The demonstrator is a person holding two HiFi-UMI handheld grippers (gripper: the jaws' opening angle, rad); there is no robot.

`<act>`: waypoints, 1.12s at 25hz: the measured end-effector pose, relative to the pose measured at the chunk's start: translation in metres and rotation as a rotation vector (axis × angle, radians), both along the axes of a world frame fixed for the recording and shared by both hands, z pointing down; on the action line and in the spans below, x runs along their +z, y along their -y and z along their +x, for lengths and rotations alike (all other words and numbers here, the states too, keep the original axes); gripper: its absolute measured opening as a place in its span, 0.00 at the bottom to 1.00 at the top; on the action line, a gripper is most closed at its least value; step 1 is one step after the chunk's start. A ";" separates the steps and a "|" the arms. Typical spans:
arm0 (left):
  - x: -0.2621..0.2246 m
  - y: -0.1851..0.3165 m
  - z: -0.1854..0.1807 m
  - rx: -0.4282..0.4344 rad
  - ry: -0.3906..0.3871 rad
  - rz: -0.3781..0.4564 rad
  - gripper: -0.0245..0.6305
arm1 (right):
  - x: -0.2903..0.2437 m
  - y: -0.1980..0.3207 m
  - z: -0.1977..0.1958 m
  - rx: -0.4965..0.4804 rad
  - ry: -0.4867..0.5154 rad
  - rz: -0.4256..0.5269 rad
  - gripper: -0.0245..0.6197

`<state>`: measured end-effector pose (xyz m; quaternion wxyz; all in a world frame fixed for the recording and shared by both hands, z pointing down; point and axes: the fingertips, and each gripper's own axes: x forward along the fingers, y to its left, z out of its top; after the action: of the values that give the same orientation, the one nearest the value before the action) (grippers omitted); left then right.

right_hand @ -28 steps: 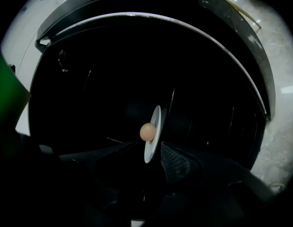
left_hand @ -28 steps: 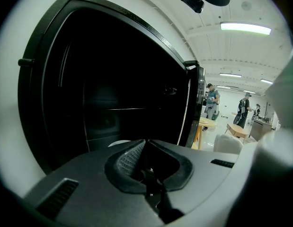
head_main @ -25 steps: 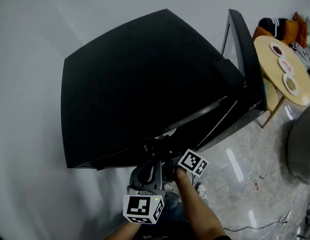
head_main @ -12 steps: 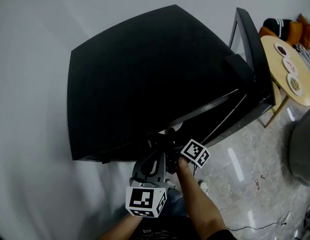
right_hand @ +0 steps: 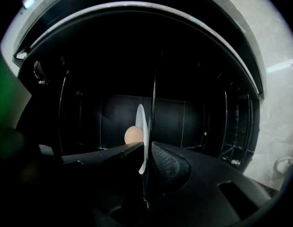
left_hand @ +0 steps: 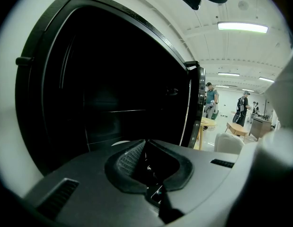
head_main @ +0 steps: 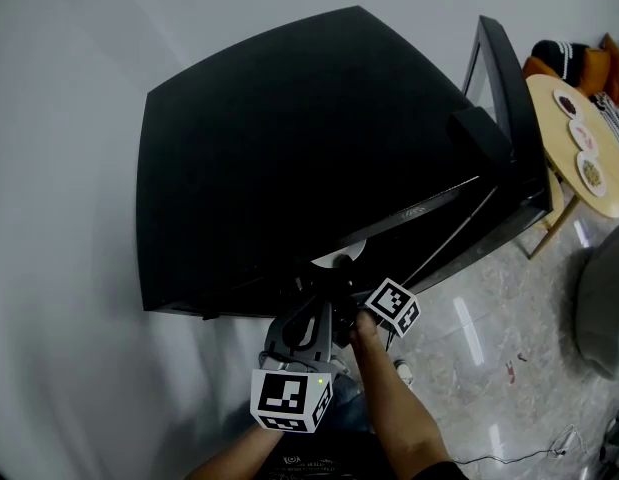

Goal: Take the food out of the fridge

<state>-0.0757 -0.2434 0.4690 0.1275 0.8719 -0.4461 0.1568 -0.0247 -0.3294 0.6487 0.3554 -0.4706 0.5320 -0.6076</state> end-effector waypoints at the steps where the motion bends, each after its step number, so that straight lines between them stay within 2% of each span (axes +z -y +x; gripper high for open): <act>1: 0.000 0.001 -0.001 -0.004 -0.001 -0.002 0.07 | 0.000 -0.001 0.000 0.000 0.003 -0.003 0.14; 16: 0.002 0.000 0.000 -0.013 -0.007 -0.009 0.07 | -0.003 -0.007 -0.001 -0.012 -0.004 -0.078 0.14; 20: 0.003 0.000 0.000 -0.013 -0.007 -0.015 0.07 | -0.011 -0.009 -0.001 -0.019 -0.025 -0.057 0.14; 23: 0.004 -0.002 0.001 -0.011 -0.008 -0.016 0.07 | -0.008 -0.007 -0.001 -0.034 -0.036 -0.062 0.10; 28: 0.006 -0.003 0.000 -0.004 -0.006 -0.021 0.07 | -0.007 -0.004 -0.001 -0.027 0.009 -0.044 0.09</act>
<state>-0.0753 -0.2403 0.4746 0.1382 0.8700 -0.4459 0.1585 -0.0252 -0.3254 0.6413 0.3393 -0.4683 0.5233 -0.6258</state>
